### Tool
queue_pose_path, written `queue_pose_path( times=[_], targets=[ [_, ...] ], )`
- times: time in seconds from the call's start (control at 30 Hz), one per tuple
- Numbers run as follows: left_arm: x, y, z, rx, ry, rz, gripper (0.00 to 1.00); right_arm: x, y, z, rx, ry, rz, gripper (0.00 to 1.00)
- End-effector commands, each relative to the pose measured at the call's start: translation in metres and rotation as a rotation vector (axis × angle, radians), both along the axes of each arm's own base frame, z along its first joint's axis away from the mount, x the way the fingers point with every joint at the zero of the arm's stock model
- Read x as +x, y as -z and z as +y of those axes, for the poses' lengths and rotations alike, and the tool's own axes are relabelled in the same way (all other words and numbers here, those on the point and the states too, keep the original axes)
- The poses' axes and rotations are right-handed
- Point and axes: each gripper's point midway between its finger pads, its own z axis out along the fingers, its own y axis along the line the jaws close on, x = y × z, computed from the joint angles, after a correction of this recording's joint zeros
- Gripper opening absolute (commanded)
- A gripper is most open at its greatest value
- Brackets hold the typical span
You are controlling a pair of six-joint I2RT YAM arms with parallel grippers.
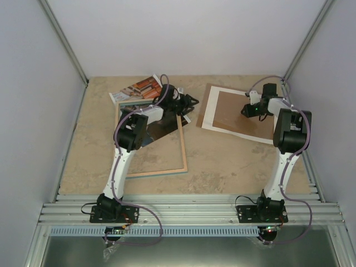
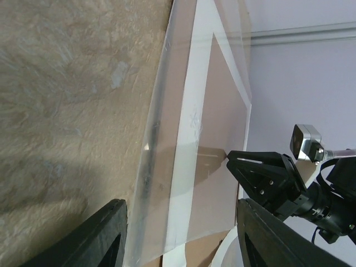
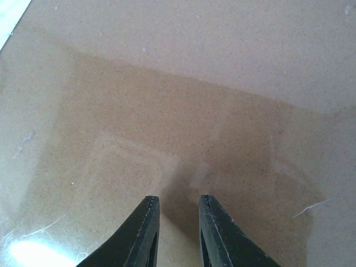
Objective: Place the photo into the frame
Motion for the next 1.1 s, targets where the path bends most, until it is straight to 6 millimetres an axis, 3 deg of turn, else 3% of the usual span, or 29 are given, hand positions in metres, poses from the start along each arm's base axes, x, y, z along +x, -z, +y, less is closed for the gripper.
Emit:
queue_pose_path(
  times=[0.0,0.17,0.47,0.6,0.8,0.93,1.07],
  targets=[
    [-0.016,0.029,-0.001,0.029,-0.011,0.112,0.55,-0.046,0.060,0.005,-0.010,0.004,0.233,0.23],
    [-0.025,0.029,-0.005,-0.014,-0.002,0.159,0.53,-0.046,0.061,0.007,-0.006,0.002,0.237,0.22],
    [-0.020,-0.025,-0.023,-0.094,0.043,0.014,0.33,-0.047,0.060,0.015,0.000,-0.015,0.237,0.22],
    [-0.017,-0.028,-0.024,-0.099,0.039,-0.005,0.30,-0.046,0.059,0.017,-0.002,-0.022,0.235,0.22],
    [-0.014,-0.032,-0.022,-0.058,0.045,-0.056,0.06,-0.043,0.049,0.021,0.014,-0.032,0.215,0.25],
    [-0.010,-0.053,-0.022,-0.025,0.063,-0.150,0.00,-0.033,0.021,0.027,0.050,-0.067,0.145,0.34],
    [-0.010,-0.087,-0.024,0.011,0.121,-0.289,0.00,-0.021,-0.034,0.032,0.104,-0.138,0.010,0.47]
  ],
)
